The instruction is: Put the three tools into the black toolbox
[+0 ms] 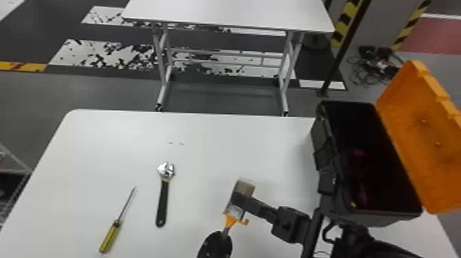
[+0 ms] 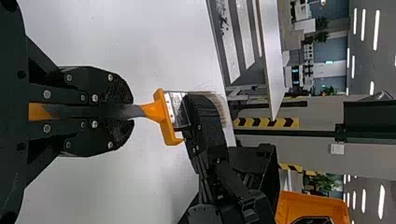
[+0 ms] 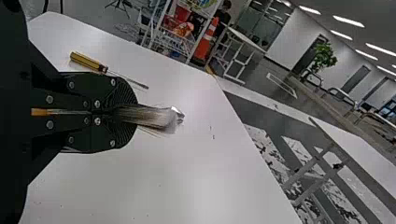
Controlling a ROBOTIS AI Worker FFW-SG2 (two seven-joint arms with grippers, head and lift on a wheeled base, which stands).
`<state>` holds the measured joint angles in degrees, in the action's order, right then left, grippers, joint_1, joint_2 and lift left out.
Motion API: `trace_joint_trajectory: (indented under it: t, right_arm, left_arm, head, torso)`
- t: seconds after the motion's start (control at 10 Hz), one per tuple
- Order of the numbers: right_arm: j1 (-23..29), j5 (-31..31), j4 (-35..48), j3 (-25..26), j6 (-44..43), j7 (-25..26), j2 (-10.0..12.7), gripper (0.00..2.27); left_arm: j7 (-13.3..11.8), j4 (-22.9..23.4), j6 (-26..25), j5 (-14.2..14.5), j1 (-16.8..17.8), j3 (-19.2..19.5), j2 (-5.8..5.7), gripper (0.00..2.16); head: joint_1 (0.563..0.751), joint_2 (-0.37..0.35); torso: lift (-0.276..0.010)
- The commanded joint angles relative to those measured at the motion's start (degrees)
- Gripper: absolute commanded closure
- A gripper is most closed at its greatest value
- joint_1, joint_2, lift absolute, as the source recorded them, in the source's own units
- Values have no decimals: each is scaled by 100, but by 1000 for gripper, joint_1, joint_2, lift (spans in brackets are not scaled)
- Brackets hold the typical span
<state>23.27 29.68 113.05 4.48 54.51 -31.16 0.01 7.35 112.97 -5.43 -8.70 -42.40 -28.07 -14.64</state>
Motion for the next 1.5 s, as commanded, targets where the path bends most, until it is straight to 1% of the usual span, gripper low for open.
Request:
trace_joint_trajectory:
  t: [0.0,0.1,0.2,0.3,0.4,0.5,0.6,0.7,0.8,0.9,1.0,1.1,1.2,1.4]
  right_arm:
    - [107,11,402,106,223,31,5,2243]
    - [221,11,885,167,486,84,5,2243]
    - [388,55,1474,299,697,154,5,2243]
    - [538,407,2019,615,891,242,5,2243]
    - [670,715,2581,1002,1066,321,5,2243]
    - [758,846,3091,1415,1242,383,5,2243]
    - [758,1022,3346,1899,1471,392,5,2243]
    - [714,1136,3531,2347,1611,409,5,2243]
    - [661,1277,3627,2769,1682,409,5,2243]
    - [608,1339,3715,3094,1647,445,5,2243]
    - [494,1189,3768,3287,1471,471,5,2243]
    - [415,987,3759,3349,1330,524,5,2243]
    - [353,899,3759,3393,1242,568,-141,2243]
    - [309,55,3750,3138,662,691,-449,2243]
  left_arm:
    - [100,85,-104,0,-58,-23,-13,-1]
    - [205,156,-104,18,-110,-23,-39,-1]
    - [276,270,-174,97,-163,-5,-110,-1]
    - [276,393,-209,185,-242,56,-118,-1]
    - [276,498,-367,255,-277,100,-145,-1]
    - [170,586,-649,360,-277,197,-153,6]
    - [-6,604,-754,510,-268,381,-127,16]
    - [-208,674,-877,642,-268,610,-110,16]
    - [-260,806,-1106,747,-277,812,-74,19]
    - [-322,955,-1194,853,-312,1032,-74,19]
    - [-463,1070,-1299,879,-348,1199,-74,19]
    - [-621,1201,-1334,984,-427,1401,-66,19]
    - [-709,1316,-1422,1072,-488,1577,-57,22]
    - [-884,1465,-1457,1099,-638,1761,-57,22]
  head:
    - [695,-62]
    - [695,-66]
    - [695,-68]
    - [695,-70]
    - [695,-80]
    - [695,-103]
    - [695,-140]
    - [695,-161]
    - [695,-197]
    - [695,-219]
    - [695,-231]
    - [695,-249]
    - [695,-262]
    - [695,-273]
  torso:
    - [-51]
    - [-51]
    - [-51]
    - [-51]
    - [-51]
    - [-51]
    - [-51]
    - [-51]
    - [-51]
    - [-51]
    - [-51]
    - [-51]
    - [-51]
    - [-51]
